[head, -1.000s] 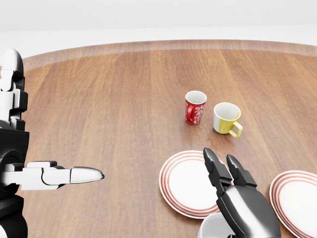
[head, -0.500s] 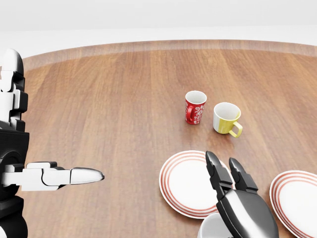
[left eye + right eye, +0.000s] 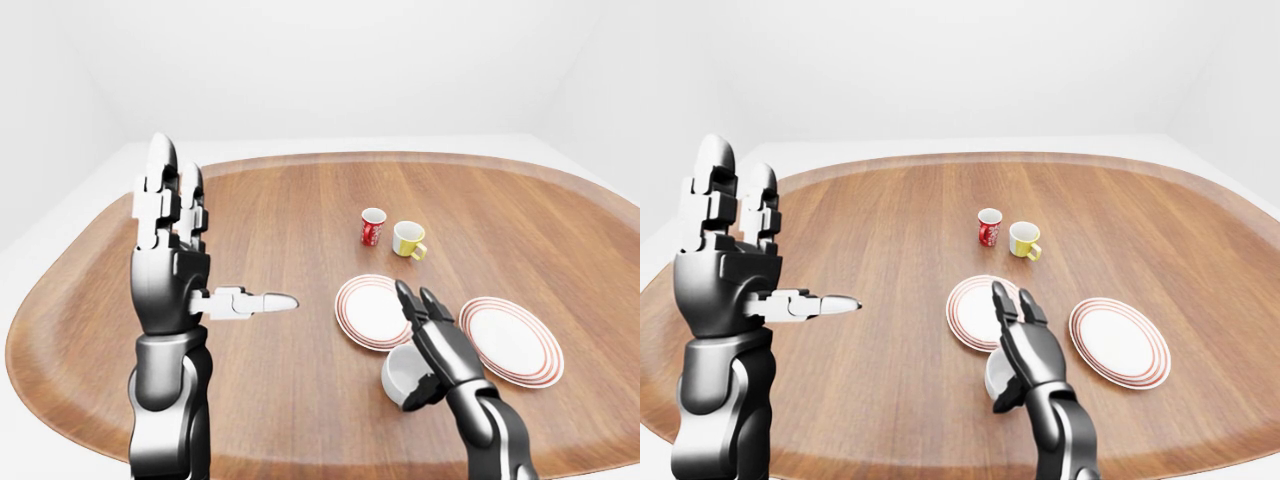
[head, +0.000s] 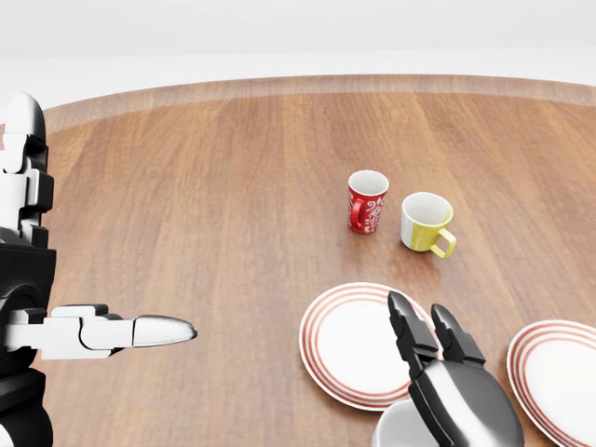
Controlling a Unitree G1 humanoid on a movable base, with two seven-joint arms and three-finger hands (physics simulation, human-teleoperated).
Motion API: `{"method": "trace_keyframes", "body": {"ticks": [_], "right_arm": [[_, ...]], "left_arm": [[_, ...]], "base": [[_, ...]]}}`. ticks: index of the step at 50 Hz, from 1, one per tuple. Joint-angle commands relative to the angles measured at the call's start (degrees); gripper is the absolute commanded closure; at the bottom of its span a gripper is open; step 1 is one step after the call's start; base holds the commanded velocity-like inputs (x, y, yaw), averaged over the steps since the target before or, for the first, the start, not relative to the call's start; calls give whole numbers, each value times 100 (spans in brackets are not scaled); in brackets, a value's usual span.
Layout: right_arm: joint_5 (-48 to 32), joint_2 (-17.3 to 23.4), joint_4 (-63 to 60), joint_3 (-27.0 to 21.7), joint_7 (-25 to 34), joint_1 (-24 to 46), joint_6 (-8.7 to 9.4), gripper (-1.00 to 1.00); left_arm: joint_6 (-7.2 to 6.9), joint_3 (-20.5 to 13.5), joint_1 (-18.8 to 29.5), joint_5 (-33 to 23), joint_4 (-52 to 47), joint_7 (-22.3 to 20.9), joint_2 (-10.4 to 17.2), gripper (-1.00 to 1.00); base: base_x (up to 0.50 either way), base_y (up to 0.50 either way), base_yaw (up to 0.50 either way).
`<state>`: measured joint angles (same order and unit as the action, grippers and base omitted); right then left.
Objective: Put the white mug on the left plate.
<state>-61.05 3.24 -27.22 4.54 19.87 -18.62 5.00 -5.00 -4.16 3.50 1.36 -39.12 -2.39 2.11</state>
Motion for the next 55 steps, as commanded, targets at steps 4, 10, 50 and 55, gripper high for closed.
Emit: {"method": "trace_keyframes", "body": {"ticks": [4,10,50,55], "right_arm": [[-7,-25,79,-98,110,137,0,-100],[-11,-26,132,-87,138,170,0,-100],[-102,21,498,-34,169,350,0,-100],[-195,22,578,-41,180,449,0,-100]], "left_arm": [[0,4,5,-1,2,-2,-1,-100],[0,9,0,-1,2,-3,-2,-100],[0,6,-1,5,-22,0,-2,-100],[0,16,-7,-1,-23,-1,-5,-100]], "base": [[0,0,0],[0,0,0],[0,0,0],[0,0,0]]}}
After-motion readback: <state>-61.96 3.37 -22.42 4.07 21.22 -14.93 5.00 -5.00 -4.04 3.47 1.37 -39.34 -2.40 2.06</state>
